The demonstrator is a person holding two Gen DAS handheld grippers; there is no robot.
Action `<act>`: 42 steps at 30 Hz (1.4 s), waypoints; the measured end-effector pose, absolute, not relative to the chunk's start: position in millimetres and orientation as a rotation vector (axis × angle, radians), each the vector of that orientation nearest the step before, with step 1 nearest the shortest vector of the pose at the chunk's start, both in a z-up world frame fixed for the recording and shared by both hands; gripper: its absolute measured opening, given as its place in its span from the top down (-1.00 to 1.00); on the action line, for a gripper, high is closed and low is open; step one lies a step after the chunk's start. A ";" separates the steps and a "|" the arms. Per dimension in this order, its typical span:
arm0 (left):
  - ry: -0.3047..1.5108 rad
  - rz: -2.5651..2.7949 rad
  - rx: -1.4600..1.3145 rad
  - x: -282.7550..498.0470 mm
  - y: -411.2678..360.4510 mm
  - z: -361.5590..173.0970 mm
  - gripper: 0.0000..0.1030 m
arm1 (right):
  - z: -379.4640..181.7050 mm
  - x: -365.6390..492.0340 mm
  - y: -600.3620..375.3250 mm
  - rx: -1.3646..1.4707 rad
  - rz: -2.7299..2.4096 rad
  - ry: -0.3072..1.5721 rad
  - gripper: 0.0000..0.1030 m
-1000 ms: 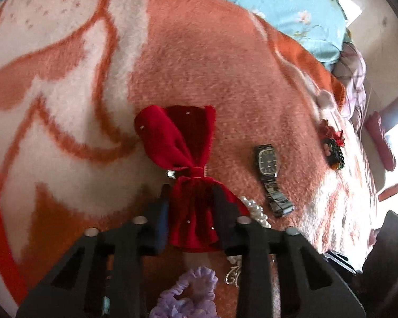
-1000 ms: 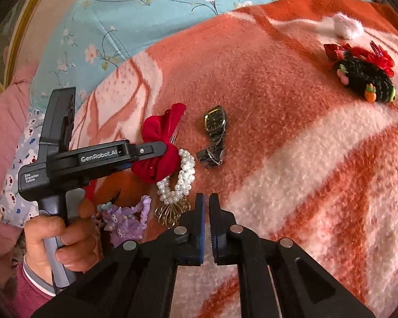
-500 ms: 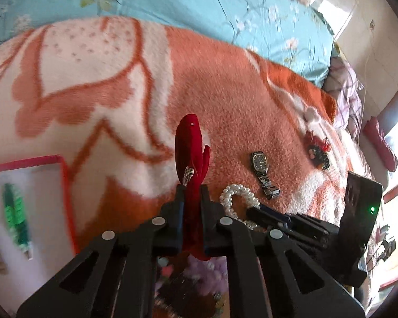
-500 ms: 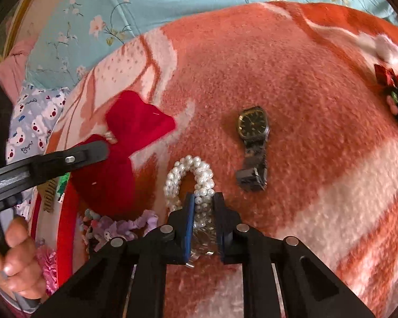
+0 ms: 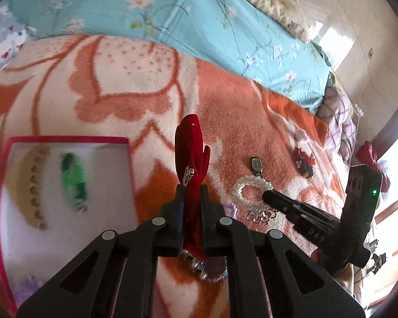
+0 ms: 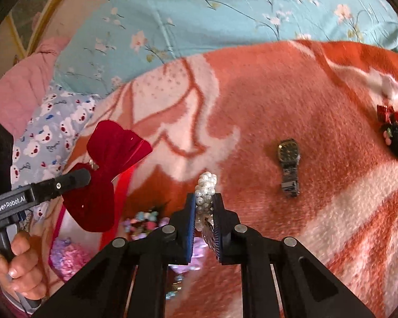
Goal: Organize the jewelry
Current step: 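Grasp the red velvet bow with the left gripper while the right grasps the pearl bracelet, then carry the bow and pearl bracelet into the white box and release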
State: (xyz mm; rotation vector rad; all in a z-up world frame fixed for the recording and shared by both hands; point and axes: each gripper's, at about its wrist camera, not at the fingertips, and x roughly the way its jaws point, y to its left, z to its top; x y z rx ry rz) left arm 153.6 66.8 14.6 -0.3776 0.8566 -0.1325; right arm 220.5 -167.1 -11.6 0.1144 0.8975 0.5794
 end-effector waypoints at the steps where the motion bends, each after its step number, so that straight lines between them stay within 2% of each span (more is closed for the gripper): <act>1: 0.853 -0.125 -0.387 148.0 71.6 15.4 0.86 | -7.8 217.9 -163.9 0.114 0.586 0.897 0.77; 10: 0.824 -0.028 -0.458 94.3 121.6 16.3 0.86 | 11.3 188.2 -128.1 0.111 0.678 0.877 0.77; 22: 0.813 0.083 -0.549 42.1 178.7 -0.9 0.86 | 7.3 149.5 -54.5 0.066 0.823 0.911 0.77; 36: 0.826 0.139 -0.633 30.9 213.3 -24.7 0.86 | -8.6 133.0 0.0 0.020 0.900 0.950 0.77; 42: 0.863 0.178 -0.643 34.8 223.1 -45.4 0.86 | -32.4 138.5 18.0 -0.012 0.891 0.997 0.77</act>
